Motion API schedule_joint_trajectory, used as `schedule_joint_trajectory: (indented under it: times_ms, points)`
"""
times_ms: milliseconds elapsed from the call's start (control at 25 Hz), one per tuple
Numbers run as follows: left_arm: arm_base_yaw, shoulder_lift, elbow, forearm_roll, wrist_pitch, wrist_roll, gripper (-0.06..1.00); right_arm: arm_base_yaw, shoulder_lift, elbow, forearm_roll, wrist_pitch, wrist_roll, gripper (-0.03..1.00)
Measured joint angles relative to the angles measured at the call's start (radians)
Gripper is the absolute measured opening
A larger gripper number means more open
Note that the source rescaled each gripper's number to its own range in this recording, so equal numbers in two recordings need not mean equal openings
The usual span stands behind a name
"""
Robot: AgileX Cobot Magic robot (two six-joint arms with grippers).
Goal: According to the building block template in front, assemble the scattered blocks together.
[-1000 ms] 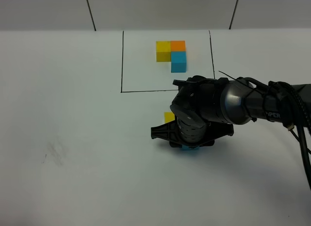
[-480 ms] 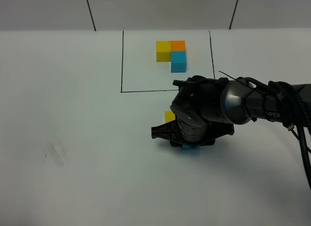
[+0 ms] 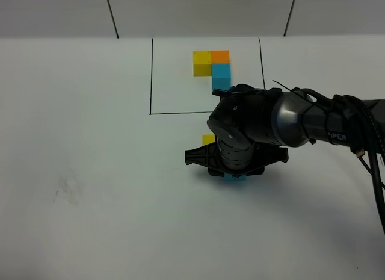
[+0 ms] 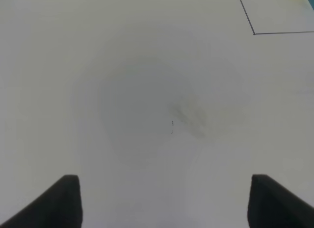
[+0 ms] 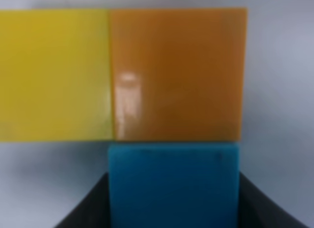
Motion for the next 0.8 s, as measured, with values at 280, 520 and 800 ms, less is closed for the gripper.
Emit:
schedule_joint_trajectory:
  times_ms: [280,520,800]
  points:
    - [0.0,0.0,0.0,0.0,0.0,0.0,0.48,0.0,0.001,-0.002,0.001,0.004,-0.003,0.24]
    - [0.0,0.0,0.0,0.0,0.0,0.0,0.48,0.0,0.001,-0.003,0.0,0.002,-0.024,0.29]
    - [0.0,0.0,0.0,0.0,0.0,0.0,0.48,0.0,0.001,-0.003,0.0,-0.001,-0.016,0.54]
